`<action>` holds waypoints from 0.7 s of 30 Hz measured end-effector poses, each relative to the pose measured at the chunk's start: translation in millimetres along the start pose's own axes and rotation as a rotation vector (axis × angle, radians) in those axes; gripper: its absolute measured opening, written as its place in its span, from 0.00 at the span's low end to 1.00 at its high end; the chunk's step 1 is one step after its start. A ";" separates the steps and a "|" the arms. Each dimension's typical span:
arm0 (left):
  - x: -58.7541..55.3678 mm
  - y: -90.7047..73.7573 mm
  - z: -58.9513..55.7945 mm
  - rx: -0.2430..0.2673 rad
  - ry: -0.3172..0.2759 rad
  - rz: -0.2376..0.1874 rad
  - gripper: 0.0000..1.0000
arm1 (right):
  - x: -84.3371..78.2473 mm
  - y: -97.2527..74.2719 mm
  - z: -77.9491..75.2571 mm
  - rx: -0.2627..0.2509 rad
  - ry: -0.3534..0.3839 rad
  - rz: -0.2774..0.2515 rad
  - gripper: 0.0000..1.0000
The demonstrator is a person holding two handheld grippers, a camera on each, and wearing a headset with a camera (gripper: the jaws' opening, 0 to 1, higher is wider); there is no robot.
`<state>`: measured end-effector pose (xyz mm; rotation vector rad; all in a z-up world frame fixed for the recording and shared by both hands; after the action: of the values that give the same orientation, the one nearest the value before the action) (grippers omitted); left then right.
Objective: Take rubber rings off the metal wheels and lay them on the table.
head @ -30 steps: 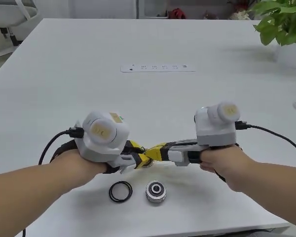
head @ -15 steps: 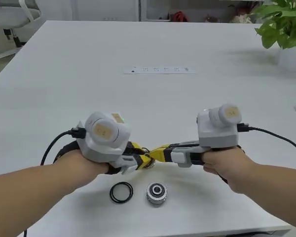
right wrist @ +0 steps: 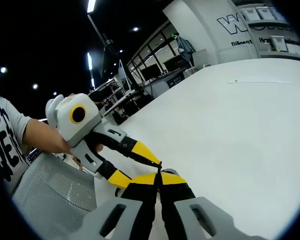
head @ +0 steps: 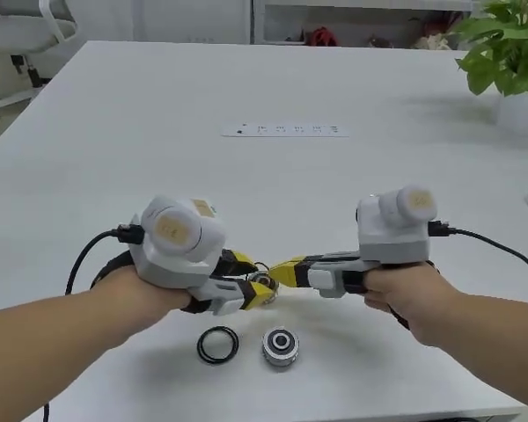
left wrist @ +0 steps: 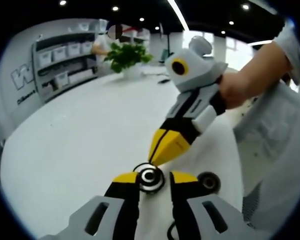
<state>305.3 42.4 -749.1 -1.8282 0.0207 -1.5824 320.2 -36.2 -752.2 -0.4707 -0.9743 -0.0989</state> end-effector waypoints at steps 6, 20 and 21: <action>7.4 -13.9 1.5 0.007 -0.019 -0.044 0.30 | 8.2 -2.5 8.6 0.007 0.011 -0.029 0.00; 20.0 -52.8 -2.8 0.011 -0.015 -0.106 0.43 | 19.3 -9.0 26.4 0.033 0.000 -0.049 0.00; 20.6 -56.1 -3.5 0.010 -0.015 -0.109 0.44 | 19.8 -9.3 27.9 0.036 -0.001 -0.049 0.00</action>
<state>283.7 73.5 -702.8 -1.8607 -0.0956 -1.6403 307.1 -30.2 -719.8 -0.4141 -0.9872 -0.1254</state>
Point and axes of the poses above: the centre of the closed fingertips' face, and the gripper's own axes: y roughly forward along the fingers, z roughly to its left, x roughly out of its top, the point moved 5 cm from there along -y, roughly backward along the fingers, and after that the axes turned 3 degrees about -z, right-handed, at the moved point
